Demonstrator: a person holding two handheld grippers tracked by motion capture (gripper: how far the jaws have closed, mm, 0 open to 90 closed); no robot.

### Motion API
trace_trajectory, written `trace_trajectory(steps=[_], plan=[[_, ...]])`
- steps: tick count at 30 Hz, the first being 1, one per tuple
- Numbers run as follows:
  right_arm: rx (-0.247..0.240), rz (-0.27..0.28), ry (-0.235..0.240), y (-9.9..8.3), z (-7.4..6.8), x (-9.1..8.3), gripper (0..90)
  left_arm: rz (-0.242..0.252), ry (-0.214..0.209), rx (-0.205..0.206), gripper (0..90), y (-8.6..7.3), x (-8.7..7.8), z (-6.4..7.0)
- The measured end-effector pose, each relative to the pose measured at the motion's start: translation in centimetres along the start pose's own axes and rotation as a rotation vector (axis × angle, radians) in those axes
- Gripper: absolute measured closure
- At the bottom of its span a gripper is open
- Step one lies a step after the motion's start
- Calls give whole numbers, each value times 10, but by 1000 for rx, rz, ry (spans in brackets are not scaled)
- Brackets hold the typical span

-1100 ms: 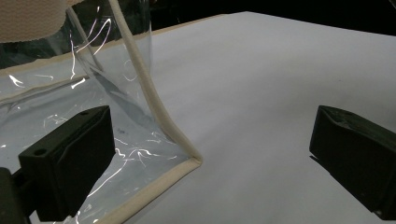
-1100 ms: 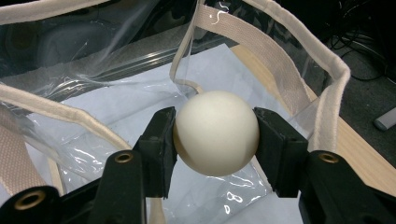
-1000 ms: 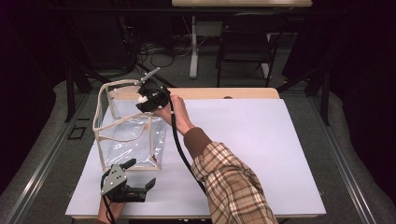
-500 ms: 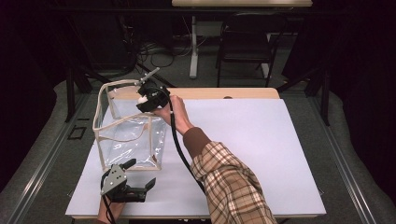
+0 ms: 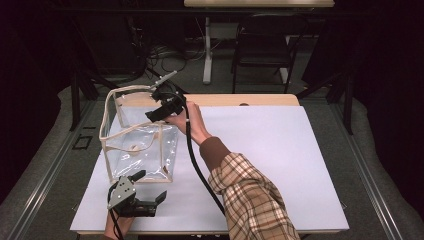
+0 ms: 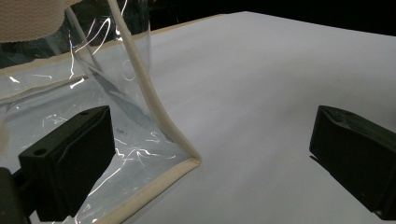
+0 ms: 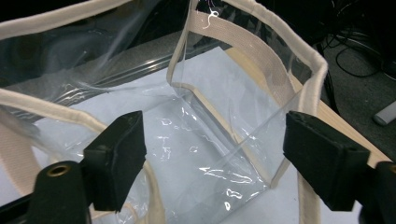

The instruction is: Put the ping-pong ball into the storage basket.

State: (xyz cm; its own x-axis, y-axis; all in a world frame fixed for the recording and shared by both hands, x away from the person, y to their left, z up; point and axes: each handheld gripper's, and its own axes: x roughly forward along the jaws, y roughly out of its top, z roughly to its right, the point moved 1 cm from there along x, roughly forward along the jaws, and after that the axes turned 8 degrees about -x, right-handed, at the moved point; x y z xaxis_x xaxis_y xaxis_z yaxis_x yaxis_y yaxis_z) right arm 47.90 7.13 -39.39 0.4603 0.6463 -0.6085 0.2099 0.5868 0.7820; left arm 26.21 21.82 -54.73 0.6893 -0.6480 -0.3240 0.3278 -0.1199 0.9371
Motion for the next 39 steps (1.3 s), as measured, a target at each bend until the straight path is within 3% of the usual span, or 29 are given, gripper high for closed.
trace_trajectory(steps=[4,18,27,39], plan=[[6,15,24,-6,2,-13,152,-2,-3,0,2,0,1,0],[9,37,36,-26,9,-46,116,-11,0,3,2,1,3,1],[22,40,30,-44,17,-59,95,-10,4,0,2,1,5,0],[8,33,25,-67,15,-72,55,-15,-7,10,2,1,5,2]])
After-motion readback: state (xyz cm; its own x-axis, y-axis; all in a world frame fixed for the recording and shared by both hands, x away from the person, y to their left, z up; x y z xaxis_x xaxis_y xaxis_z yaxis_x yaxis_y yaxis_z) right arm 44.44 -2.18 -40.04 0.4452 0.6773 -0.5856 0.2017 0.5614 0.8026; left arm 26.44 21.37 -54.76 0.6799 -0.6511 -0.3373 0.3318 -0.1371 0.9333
